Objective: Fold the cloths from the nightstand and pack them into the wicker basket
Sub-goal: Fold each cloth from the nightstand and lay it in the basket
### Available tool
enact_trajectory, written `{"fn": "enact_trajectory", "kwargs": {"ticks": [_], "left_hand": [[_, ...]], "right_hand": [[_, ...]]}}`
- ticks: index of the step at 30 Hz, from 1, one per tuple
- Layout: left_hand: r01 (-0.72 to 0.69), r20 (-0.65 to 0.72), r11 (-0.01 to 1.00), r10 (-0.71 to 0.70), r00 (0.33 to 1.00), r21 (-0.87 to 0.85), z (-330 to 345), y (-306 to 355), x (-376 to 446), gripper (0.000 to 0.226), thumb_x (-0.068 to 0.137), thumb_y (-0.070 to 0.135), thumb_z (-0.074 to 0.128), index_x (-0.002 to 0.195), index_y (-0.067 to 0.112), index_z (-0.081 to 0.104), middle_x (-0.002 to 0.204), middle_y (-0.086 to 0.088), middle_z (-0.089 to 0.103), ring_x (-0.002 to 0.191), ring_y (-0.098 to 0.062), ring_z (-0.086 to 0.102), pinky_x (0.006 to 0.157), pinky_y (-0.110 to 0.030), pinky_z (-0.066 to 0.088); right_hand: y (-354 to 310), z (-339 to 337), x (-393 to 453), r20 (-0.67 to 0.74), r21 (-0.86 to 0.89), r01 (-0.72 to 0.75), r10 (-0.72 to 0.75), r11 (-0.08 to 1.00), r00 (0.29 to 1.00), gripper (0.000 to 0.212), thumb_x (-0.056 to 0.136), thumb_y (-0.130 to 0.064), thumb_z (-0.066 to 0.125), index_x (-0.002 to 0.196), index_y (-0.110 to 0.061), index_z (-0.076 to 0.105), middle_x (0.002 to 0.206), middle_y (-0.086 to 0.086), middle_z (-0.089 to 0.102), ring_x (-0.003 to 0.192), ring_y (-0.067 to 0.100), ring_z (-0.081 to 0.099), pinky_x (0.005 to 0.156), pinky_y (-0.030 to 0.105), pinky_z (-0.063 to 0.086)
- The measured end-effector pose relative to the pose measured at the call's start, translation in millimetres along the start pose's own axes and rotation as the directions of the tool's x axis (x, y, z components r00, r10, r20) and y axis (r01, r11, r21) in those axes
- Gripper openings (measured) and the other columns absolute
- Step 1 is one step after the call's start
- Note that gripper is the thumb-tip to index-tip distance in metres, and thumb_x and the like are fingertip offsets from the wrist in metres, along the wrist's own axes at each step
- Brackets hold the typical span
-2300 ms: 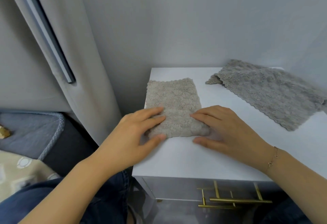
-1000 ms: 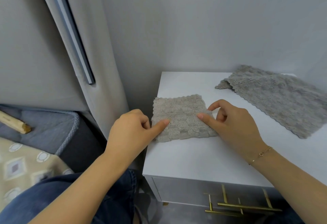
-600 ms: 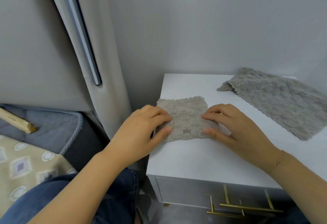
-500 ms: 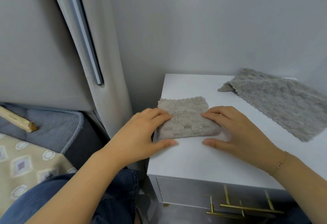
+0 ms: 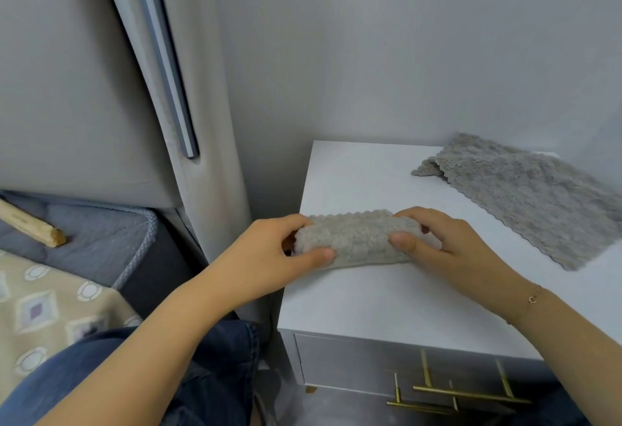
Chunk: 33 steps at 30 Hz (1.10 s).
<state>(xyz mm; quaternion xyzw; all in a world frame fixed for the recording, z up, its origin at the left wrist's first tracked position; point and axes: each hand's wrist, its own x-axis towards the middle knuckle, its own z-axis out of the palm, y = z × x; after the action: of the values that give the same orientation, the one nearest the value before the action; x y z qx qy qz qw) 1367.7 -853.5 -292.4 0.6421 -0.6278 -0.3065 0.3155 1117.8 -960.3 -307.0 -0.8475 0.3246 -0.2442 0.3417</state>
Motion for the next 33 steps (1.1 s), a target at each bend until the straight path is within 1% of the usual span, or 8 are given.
{"fn": "enact_trajectory", "kwargs": {"ticks": [5,10,13,16,20,26,29,33], "left_hand": [[0.169,-0.120,0.977,-0.184,0.975,-0.127,2,-2,12,0.032,0.083,0.054,0.064,0.091,0.023,0.064,0.089,0.004,0.071,0.084,-0.013,0.067,0.075,-0.030,0.056],[0.197,-0.219,0.976,-0.173,0.960,0.091,1,-5,26,0.035,0.085,0.058,0.058,0.095,0.024,0.063,0.097,0.006,0.056,0.086,-0.006,0.057,0.070,-0.017,0.044],[0.213,-0.130,0.973,-0.201,0.971,0.088,-1,-8,33,0.041,0.089,0.056,0.054,0.100,0.018,0.065,0.099,-0.002,0.059,0.089,-0.012,0.059,0.074,-0.021,0.047],[0.245,0.007,0.969,-0.245,0.969,-0.016,-6,-9,37,0.052,0.089,0.054,0.055,0.101,0.006,0.067,0.102,-0.012,0.069,0.095,-0.025,0.066,0.087,-0.041,0.052],[0.266,0.107,0.962,-0.258,0.960,-0.064,-15,-4,33,0.037,0.083,0.046,0.066,0.102,0.015,0.067,0.101,0.001,0.072,0.093,-0.012,0.068,0.085,-0.029,0.055],[0.061,0.040,0.998,-0.060,0.997,-0.033,-11,-3,15,0.033,0.074,0.033,0.081,0.100,0.033,0.061,0.100,0.014,0.067,0.091,-0.005,0.064,0.082,-0.028,0.055],[-0.168,-0.016,0.982,0.170,0.985,0.081,-4,5,7,0.046,0.076,0.030,0.078,0.115,0.042,0.056,0.107,0.025,0.061,0.104,0.003,0.057,0.088,-0.016,0.049],[-0.345,0.032,0.916,0.346,0.938,0.204,3,15,10,0.054,0.080,0.030,0.074,0.130,0.034,0.055,0.114,0.023,0.058,0.109,0.002,0.056,0.092,-0.013,0.044]], "right_hand": [[-1,14,20,-0.193,-0.071,-0.141,0.125,0.988,0.973,0.055,0.087,-0.068,0.048,0.073,-0.015,0.052,0.067,0.011,0.052,0.065,0.022,0.046,0.058,0.030,0.035],[5,25,35,-0.303,-0.120,-0.188,0.145,0.975,0.942,0.065,0.082,-0.072,0.047,0.063,-0.010,0.044,0.058,0.001,0.043,0.062,0.019,0.041,0.060,0.034,0.031],[7,22,41,-0.270,-0.132,-0.259,0.217,0.957,0.938,0.060,0.081,-0.072,0.051,0.069,-0.014,0.057,0.067,0.003,0.055,0.068,0.019,0.050,0.069,0.036,0.038],[5,20,45,-0.222,-0.161,-0.271,0.232,0.949,0.947,0.061,0.087,-0.063,0.052,0.062,-0.008,0.042,0.062,0.000,0.041,0.063,0.018,0.041,0.066,0.033,0.030],[-6,8,38,-0.083,-0.032,-0.230,0.227,0.973,0.970,0.054,0.089,-0.052,0.056,0.072,-0.001,0.049,0.070,0.007,0.044,0.063,0.014,0.041,0.063,0.028,0.032],[-17,-14,9,0.133,0.080,-0.197,0.185,0.977,0.974,0.038,0.071,-0.046,0.074,0.101,-0.028,0.060,0.098,-0.013,0.066,0.093,0.000,0.059,0.076,0.009,0.044],[-17,-20,-1,0.141,-0.056,-0.092,0.099,0.994,0.985,0.064,0.065,-0.043,0.084,0.118,-0.041,0.048,0.120,-0.027,0.055,0.111,-0.017,0.046,0.088,-0.001,0.033],[-15,-14,-7,0.152,-0.219,0.107,-0.075,0.970,0.986,0.097,0.067,-0.049,0.083,0.145,-0.041,0.027,0.138,-0.031,0.035,0.125,-0.013,0.035,0.101,0.000,0.024]]}}
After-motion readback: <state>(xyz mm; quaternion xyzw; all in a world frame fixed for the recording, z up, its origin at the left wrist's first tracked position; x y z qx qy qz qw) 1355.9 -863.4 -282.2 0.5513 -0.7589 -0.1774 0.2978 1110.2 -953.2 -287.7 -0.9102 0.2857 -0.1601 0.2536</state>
